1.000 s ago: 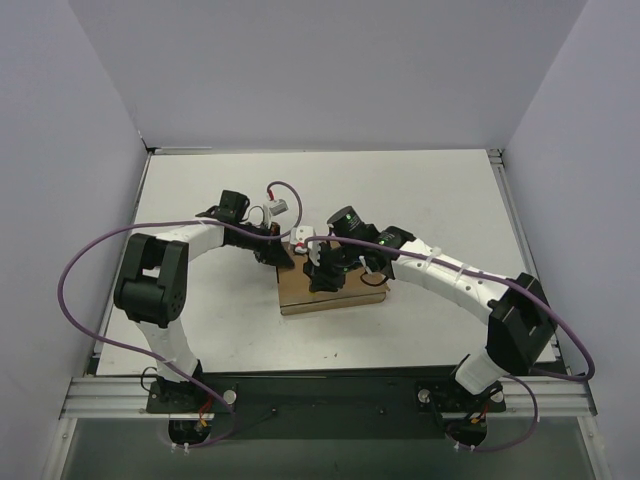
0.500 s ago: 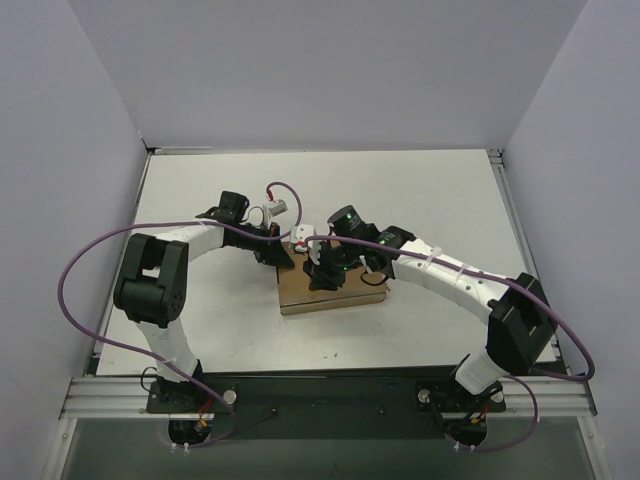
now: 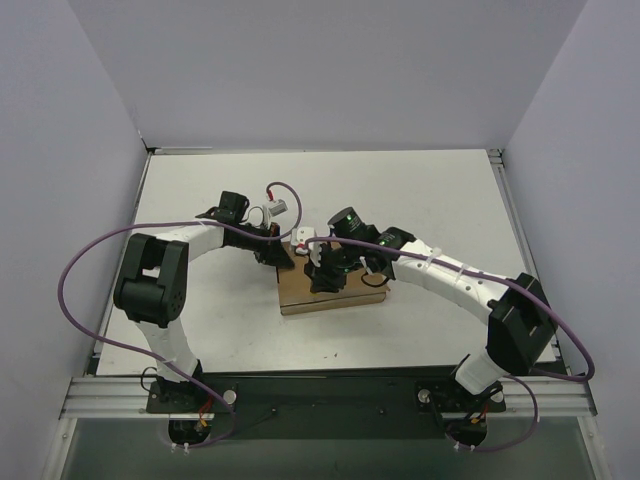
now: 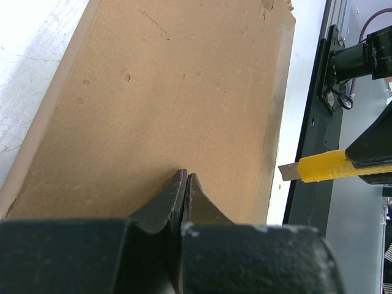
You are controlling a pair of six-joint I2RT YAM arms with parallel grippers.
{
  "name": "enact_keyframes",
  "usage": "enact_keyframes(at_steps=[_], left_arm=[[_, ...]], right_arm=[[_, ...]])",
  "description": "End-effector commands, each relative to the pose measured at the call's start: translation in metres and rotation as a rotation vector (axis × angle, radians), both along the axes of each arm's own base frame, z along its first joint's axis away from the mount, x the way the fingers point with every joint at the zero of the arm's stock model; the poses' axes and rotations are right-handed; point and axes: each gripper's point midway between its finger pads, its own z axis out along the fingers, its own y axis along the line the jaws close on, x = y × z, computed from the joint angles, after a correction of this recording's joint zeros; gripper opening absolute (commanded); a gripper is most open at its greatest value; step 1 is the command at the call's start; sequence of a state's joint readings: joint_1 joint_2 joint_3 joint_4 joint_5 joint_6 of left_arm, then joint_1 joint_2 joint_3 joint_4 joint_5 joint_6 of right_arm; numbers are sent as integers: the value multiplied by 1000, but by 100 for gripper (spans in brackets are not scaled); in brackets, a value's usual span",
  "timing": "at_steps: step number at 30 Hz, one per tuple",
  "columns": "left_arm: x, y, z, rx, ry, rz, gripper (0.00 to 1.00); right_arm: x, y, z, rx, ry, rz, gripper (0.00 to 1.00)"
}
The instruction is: Unpack the express box
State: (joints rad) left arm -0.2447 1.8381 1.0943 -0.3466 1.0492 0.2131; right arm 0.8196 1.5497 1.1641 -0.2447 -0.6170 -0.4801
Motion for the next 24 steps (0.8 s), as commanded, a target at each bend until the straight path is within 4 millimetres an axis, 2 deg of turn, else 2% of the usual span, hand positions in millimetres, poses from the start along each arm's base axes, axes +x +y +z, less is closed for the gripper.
enact_keyframes(at_steps=[1, 16, 24], left_arm=[[6, 1, -7, 16, -6, 6, 0], [5, 2, -10, 26, -5, -11, 0], [4, 3, -14, 38, -15, -31, 0]], right_arm=[[-9, 0, 11, 30, -28, 53, 0], [-12, -16, -1, -23, -98, 115, 0], [-9, -28, 1, -27, -138, 150, 0]])
